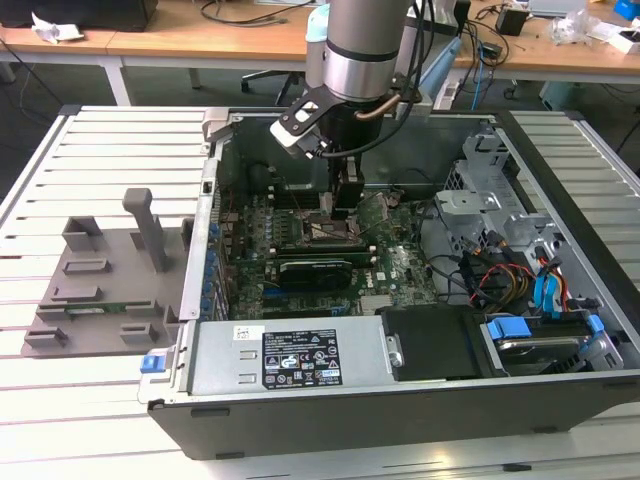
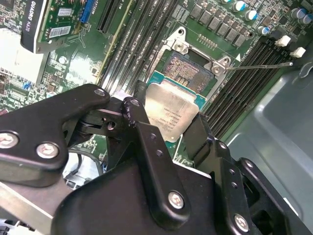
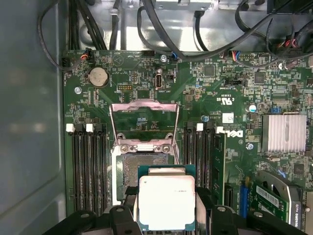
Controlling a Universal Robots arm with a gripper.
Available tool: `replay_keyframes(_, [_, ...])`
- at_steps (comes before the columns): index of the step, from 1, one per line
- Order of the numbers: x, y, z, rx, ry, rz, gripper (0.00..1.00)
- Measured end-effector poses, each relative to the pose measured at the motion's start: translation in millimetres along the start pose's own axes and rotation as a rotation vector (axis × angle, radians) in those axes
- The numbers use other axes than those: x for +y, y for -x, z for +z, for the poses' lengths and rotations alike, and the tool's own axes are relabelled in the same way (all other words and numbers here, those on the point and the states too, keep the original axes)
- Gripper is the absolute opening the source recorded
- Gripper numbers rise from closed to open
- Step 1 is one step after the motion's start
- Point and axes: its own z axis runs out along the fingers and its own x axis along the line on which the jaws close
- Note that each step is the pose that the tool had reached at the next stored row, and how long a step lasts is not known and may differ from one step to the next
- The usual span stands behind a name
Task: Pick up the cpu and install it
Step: 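Place the cpu into insertion slot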
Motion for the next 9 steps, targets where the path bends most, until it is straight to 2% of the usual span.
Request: replay_keyframes(9, [0.1, -1.4, 6.9, -0.0008, -0.0001, 0.000, 0.55])
